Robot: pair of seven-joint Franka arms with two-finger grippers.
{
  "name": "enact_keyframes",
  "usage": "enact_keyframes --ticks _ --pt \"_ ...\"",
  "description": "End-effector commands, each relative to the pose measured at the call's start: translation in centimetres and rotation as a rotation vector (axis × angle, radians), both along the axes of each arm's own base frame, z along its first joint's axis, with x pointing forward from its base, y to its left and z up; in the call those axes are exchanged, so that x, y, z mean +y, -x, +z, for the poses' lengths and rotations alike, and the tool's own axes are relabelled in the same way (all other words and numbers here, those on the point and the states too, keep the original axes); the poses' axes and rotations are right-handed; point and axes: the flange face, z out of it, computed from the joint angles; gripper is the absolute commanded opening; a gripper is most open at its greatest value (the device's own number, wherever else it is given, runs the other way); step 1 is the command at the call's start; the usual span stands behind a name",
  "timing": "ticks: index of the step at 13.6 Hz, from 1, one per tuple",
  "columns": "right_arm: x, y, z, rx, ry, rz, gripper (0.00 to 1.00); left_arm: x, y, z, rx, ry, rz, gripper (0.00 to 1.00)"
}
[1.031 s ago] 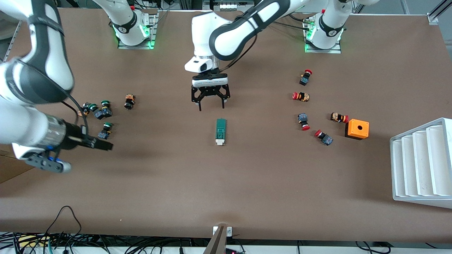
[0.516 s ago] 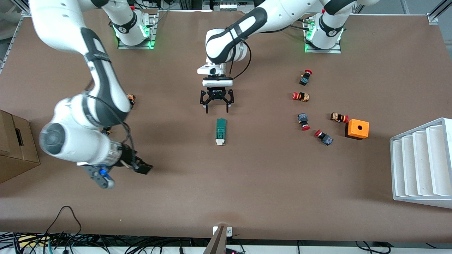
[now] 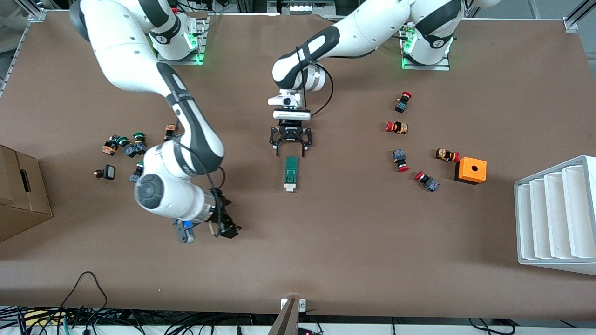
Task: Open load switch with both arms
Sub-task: 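Grasp the green switch base with the right gripper while the left gripper lowers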
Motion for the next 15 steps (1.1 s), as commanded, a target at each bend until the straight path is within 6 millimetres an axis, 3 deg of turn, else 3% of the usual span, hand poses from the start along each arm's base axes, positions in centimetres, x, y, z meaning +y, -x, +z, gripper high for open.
enact_keyframes --ticks 1,5,8,11,15 --pt "3.7 0.5 -1.4 0.028 -0.029 -0.113 0.97 0.1 -1.2 -0.9 -0.051 0.026 -0.026 1.0" --pt "9.2 3.3 -3.0 0.064 -0.016 -0.15 0.89 -0.7 -1.4 -1.4 -0.054 0.038 -0.025 1.0" --pt "12.8 5.3 -3.8 0.067 0.0 -0.165 0.73 -1.0 -0.6 -2.1 -0.051 0.027 -0.039 1.0" --pt "14.1 5.8 -3.1 0.069 -0.006 -0.193 0.51 -1.2 0.0 -2.6 -0.07 0.008 -0.057 0.93" --pt "14.5 6.6 -3.6 0.152 -0.024 -0.223 0.49 -1.6 -0.2 -2.6 -0.075 0.009 -0.058 0.69"
